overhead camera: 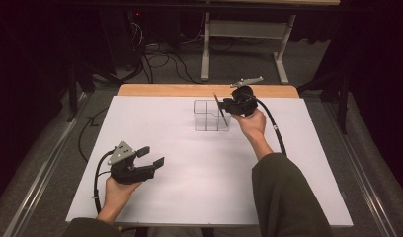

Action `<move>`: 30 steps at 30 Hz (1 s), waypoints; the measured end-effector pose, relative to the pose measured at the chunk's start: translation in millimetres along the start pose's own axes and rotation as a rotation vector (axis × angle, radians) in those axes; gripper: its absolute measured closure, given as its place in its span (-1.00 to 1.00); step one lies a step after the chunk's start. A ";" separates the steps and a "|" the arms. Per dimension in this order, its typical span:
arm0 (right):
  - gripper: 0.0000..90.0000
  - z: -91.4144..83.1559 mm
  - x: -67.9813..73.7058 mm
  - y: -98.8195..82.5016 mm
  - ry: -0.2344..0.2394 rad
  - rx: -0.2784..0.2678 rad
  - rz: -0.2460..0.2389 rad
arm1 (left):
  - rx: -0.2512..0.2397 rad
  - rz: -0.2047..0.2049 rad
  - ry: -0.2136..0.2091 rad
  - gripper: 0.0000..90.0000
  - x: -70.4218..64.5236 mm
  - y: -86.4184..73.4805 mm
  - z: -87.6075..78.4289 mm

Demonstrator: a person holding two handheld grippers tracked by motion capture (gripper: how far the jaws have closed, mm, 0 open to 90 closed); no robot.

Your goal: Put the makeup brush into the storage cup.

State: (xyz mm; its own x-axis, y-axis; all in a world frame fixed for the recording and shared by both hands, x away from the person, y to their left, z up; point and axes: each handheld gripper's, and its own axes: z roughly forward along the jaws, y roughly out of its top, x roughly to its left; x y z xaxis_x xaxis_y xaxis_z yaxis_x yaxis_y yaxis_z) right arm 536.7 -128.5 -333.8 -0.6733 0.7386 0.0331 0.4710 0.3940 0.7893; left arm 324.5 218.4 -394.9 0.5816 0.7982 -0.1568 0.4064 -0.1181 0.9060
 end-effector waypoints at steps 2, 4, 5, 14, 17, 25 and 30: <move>0.50 -3.1 -0.6 -0.2 0.001 -0.001 0.002 | 0.000 0.001 -0.001 -0.35 -0.2 0.0 0.2; 0.47 -6.0 -0.2 -0.2 0.004 -0.001 0.002 | 0.001 0.003 0.000 -0.35 -0.6 0.0 0.3; 0.47 -7.5 0.5 -0.1 0.006 0.000 0.001 | 0.001 0.003 0.000 -0.35 -0.6 0.0 0.3; 0.40 -18.6 2.2 -4.6 0.001 -0.037 0.003 | 0.001 0.002 0.002 -0.35 -0.4 0.0 0.5; 0.36 -23.3 1.3 -5.3 -0.004 -0.045 0.003 | 0.002 0.002 0.004 -0.35 -0.4 -0.1 0.3; 0.26 -36.4 1.3 -7.9 0.006 -0.079 0.019 | 0.001 0.001 0.004 -0.35 -0.5 -0.1 0.5; 0.21 -43.9 0.5 -10.3 0.015 -0.096 0.032 | 0.005 0.001 0.006 -0.35 0.2 -0.1 0.0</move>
State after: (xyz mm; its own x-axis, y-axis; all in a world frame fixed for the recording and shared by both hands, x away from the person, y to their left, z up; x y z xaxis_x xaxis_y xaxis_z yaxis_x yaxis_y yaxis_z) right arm 506.4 -156.2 -314.9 -0.6678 0.7413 0.0680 0.4361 0.3155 0.8428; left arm 324.6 218.5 -395.0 0.5775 0.8018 -0.1538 0.4094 -0.1213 0.9043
